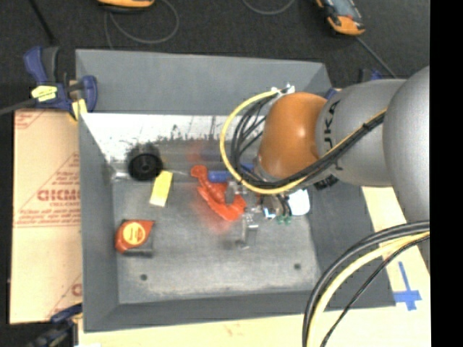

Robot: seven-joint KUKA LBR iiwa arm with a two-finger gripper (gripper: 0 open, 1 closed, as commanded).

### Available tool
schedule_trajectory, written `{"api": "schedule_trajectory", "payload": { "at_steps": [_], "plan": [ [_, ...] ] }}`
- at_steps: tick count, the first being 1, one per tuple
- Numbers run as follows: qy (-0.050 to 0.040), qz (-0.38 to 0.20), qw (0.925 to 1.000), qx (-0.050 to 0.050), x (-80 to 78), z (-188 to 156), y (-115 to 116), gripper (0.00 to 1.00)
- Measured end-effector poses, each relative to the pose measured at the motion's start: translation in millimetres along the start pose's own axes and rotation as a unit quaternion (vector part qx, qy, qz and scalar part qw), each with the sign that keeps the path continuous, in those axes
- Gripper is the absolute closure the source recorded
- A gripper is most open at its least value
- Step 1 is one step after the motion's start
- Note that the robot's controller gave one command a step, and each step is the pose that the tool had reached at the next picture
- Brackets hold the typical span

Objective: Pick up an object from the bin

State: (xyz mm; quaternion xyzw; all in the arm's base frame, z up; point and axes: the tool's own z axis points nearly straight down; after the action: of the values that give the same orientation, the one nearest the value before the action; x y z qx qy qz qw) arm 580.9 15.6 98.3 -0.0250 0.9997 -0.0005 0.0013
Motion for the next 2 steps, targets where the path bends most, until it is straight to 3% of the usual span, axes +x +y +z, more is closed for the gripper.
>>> {"api": "schedule_trajectory", "payload": {
  "at_steps": [1, 2],
  "plan": [
    [-0.0016, -0.127, 0.9919, -0.001, -2.1, -1.4, 43.4, 1.00],
    [-0.0016, -0.127, 0.9919, -0.001, -2.1, -1.4, 43.4, 1.00]
  ]
}}
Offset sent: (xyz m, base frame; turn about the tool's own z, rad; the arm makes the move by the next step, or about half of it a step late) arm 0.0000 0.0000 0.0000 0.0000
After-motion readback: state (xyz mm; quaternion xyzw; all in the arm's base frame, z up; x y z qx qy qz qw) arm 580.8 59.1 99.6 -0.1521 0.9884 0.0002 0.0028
